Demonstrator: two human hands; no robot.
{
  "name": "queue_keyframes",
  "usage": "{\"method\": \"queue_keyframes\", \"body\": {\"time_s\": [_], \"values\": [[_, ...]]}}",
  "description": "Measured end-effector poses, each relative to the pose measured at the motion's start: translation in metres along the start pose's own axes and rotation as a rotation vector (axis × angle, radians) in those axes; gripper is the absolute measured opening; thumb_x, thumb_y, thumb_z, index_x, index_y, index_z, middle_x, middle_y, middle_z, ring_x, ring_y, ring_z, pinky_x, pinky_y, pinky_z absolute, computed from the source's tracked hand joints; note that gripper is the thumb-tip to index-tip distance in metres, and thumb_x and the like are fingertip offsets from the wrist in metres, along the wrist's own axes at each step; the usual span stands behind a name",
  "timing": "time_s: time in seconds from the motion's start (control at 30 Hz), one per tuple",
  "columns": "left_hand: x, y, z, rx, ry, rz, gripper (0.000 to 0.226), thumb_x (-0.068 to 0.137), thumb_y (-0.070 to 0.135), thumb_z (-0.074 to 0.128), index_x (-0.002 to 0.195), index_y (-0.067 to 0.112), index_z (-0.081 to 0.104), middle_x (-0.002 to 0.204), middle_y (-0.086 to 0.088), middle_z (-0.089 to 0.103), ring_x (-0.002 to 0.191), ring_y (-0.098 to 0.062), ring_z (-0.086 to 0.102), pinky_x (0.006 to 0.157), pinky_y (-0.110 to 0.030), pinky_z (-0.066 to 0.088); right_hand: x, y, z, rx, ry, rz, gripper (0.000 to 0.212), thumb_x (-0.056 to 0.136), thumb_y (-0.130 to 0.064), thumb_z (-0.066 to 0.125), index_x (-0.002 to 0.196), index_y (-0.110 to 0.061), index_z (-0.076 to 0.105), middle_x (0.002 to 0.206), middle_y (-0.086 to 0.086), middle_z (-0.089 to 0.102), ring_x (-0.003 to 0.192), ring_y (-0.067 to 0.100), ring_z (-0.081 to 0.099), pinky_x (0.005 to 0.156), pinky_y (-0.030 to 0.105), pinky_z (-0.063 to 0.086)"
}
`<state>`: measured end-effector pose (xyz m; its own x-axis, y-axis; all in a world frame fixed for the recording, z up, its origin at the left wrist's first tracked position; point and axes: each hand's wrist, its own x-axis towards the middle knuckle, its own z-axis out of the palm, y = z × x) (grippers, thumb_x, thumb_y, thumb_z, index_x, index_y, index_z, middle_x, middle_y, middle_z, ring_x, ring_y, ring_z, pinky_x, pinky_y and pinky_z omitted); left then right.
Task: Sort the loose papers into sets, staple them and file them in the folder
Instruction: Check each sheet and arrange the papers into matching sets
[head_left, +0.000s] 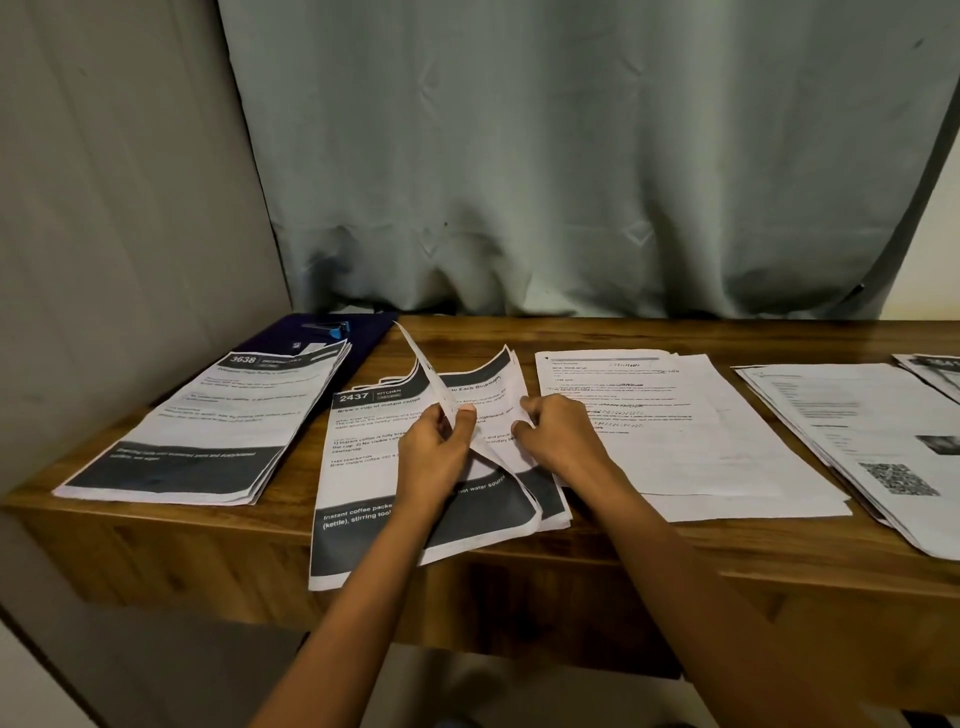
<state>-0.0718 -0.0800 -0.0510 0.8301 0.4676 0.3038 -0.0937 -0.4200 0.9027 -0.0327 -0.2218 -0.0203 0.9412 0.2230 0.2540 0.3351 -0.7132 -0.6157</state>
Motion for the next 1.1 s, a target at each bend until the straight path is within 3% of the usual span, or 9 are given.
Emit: {"method": "queue_keyframes", "body": {"time_s": [0.2, 0.33, 0.4, 0.5, 0.6, 0.77, 0.93, 1.0, 1.1], "values": [[0.000, -0.001, 0.000, 0.001, 0.000, -0.002, 0.044, 0.093, 0.045, 0.054, 0.090, 0.001, 0.061, 0.074, -0.011, 0.060, 0.067, -0.022, 0.052, 0.059, -0.032, 0.037, -0.001, 0.005, 0.001, 0.102, 0.031, 0.060, 0.024, 0.086, -0.016, 0.067, 0.108, -0.006, 0.069, 0.112, 0.008, 0.067, 0.099, 0.020, 0.060, 0.079, 0.023, 0.043], [0.000, 0.000, 0.000, -0.001, -0.014, 0.004, 0.042, 0.093, 0.046, 0.053, 0.091, 0.005, 0.062, 0.078, -0.010, 0.063, 0.071, -0.022, 0.056, 0.062, -0.033, 0.041, -0.007, 0.003, -0.001, 0.131, 0.032, -0.008, 0.025, 0.081, -0.022, 0.072, 0.105, -0.018, 0.073, 0.126, 0.004, 0.061, 0.122, 0.027, 0.049, 0.100, 0.042, 0.043], [-0.001, 0.001, -0.002, 0.013, -0.018, 0.011, 0.047, 0.093, 0.048, 0.052, 0.089, 0.002, 0.061, 0.072, -0.009, 0.058, 0.067, -0.020, 0.051, 0.060, -0.032, 0.037, -0.013, 0.000, -0.005, 0.189, -0.002, -0.095, 0.025, 0.084, -0.023, 0.070, 0.109, -0.021, 0.073, 0.132, 0.002, 0.058, 0.125, 0.018, 0.047, 0.100, 0.027, 0.037], [-0.002, 0.002, -0.002, 0.020, -0.018, 0.019, 0.050, 0.092, 0.051, 0.050, 0.087, 0.002, 0.061, 0.075, -0.012, 0.061, 0.071, -0.024, 0.055, 0.061, -0.032, 0.038, -0.022, -0.002, -0.006, 0.346, -0.095, -0.122, 0.021, 0.090, -0.027, 0.063, 0.107, -0.021, 0.074, 0.116, -0.004, 0.068, 0.109, 0.006, 0.058, 0.084, 0.011, 0.042], [-0.003, 0.004, -0.002, 0.014, -0.029, 0.005, 0.046, 0.091, 0.049, 0.053, 0.085, 0.004, 0.062, 0.071, -0.008, 0.059, 0.067, -0.020, 0.054, 0.061, -0.033, 0.040, -0.025, -0.001, -0.003, 0.394, -0.160, -0.120, 0.023, 0.094, -0.030, 0.057, 0.109, -0.023, 0.073, 0.109, -0.007, 0.071, 0.103, 0.008, 0.063, 0.094, 0.031, 0.050], [0.000, 0.002, -0.001, 0.007, -0.033, -0.023, 0.017, 0.088, 0.024, 0.061, 0.094, 0.009, 0.065, 0.088, -0.009, 0.069, 0.081, -0.023, 0.064, 0.074, -0.038, 0.051, -0.022, 0.000, -0.006, 0.426, -0.248, -0.108, 0.020, 0.095, -0.025, 0.055, 0.099, -0.019, 0.074, 0.103, -0.006, 0.072, 0.100, 0.009, 0.064, 0.096, 0.035, 0.050], [0.000, -0.002, -0.002, -0.049, -0.067, -0.045, 0.012, 0.089, 0.020, 0.060, 0.101, 0.019, 0.061, 0.100, -0.003, 0.069, 0.092, -0.022, 0.066, 0.085, -0.042, 0.054, -0.009, 0.019, -0.029, 0.031, 0.007, -0.036, 0.027, 0.093, -0.032, 0.057, 0.114, -0.018, 0.067, 0.123, 0.002, 0.064, 0.114, 0.017, 0.057, 0.098, 0.033, 0.043], [-0.001, -0.001, -0.002, -0.054, -0.069, -0.040, 0.014, 0.090, 0.020, 0.060, 0.104, 0.017, 0.062, 0.100, -0.002, 0.068, 0.093, -0.022, 0.066, 0.085, -0.040, 0.054, -0.008, 0.029, -0.035, -0.136, -0.009, 0.034, 0.040, 0.093, -0.037, 0.056, 0.128, -0.017, 0.058, 0.134, 0.005, 0.056, 0.124, 0.025, 0.050, 0.104, 0.039, 0.037], [-0.002, 0.001, -0.002, -0.045, -0.063, -0.023, 0.011, 0.090, 0.021, 0.060, 0.100, 0.018, 0.062, 0.097, -0.003, 0.069, 0.089, -0.022, 0.066, 0.084, -0.042, 0.054, -0.005, 0.032, -0.033, -0.074, -0.093, 0.015, 0.042, 0.094, -0.036, 0.055, 0.130, -0.014, 0.058, 0.136, 0.006, 0.055, 0.124, 0.024, 0.050, 0.101, 0.035, 0.039]]}}
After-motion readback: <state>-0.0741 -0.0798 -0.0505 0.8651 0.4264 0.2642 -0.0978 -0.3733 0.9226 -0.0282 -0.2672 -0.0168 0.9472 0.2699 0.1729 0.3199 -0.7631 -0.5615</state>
